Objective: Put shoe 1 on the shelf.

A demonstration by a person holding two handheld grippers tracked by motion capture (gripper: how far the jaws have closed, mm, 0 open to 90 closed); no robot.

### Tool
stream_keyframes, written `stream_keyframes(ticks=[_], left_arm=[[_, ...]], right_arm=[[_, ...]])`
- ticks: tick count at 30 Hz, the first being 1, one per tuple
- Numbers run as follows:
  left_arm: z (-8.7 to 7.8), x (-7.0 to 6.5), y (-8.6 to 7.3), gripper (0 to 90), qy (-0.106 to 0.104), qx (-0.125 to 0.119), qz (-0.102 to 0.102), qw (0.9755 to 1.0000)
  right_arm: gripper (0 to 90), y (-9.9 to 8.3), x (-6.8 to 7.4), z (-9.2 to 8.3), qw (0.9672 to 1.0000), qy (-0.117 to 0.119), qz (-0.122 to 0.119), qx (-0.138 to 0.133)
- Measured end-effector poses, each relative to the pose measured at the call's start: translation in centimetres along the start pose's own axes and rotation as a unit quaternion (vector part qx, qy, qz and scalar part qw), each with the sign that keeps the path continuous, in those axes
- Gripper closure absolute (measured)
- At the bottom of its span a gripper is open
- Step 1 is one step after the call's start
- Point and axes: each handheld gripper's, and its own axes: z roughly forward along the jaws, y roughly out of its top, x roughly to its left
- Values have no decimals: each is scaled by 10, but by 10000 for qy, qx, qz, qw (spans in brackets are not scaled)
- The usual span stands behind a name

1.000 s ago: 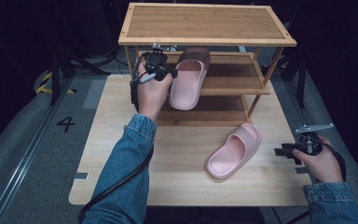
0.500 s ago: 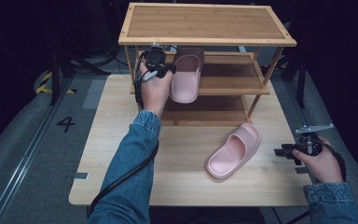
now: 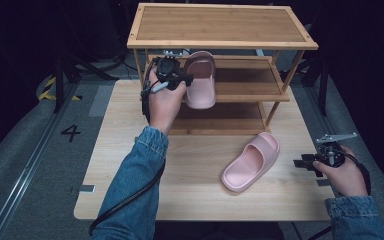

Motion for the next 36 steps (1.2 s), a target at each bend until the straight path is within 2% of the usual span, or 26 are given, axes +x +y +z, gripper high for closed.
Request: stream_keyframes(ticks=[1,3,6,7,8,12,16,21,22,23,26,32,34,36], left_arm=[[0,0,0,647,0,0,0,10000],[-11,-9,-5,657,-72,120,182,9997],[-22,-18,-15,668,-225,237,327,9989],[-25,-21,-18,680,-294,324,397,9983],[-27,-25,-23,688,-394,360,372,9979],[-36,-37,-37,720,-565,514,580,9954],[-34,-46,-46,732,-762,707,708,9921],[-22,-48,-49,805,-725,823,715,9914],[-18,-47,-49,805,-718,813,683,9918],[-14,-45,-48,850,-761,789,601,9922],[-11,-44,-46,851,-687,760,643,9927],[2,-41,-38,838,-389,706,733,9940],[6,-40,-36,835,-350,712,800,9936],[9,-39,-33,847,-395,724,705,9941]], right_arm=[[500,0,0,0,10000,0,0,0],[500,1,1,0,10000,-6,-17,11],[500,1,2,0,10000,-15,-35,13],[500,1,3,0,10000,-17,-35,8],[500,1,3,0,10000,-18,-34,13],[500,2,4,0,10000,-23,-38,17],[500,2,5,1,10000,-20,-40,38],[501,2,6,1,10000,-14,-61,35],[501,2,6,1,10000,-14,-61,35],[501,2,5,1,10000,-26,-53,31],[502,1,4,1,10000,-39,-54,22],[501,1,5,2,10000,-14,-49,38],[501,1,5,2,10000,-7,-57,50],[501,1,5,2,10000,-7,-54,51]])
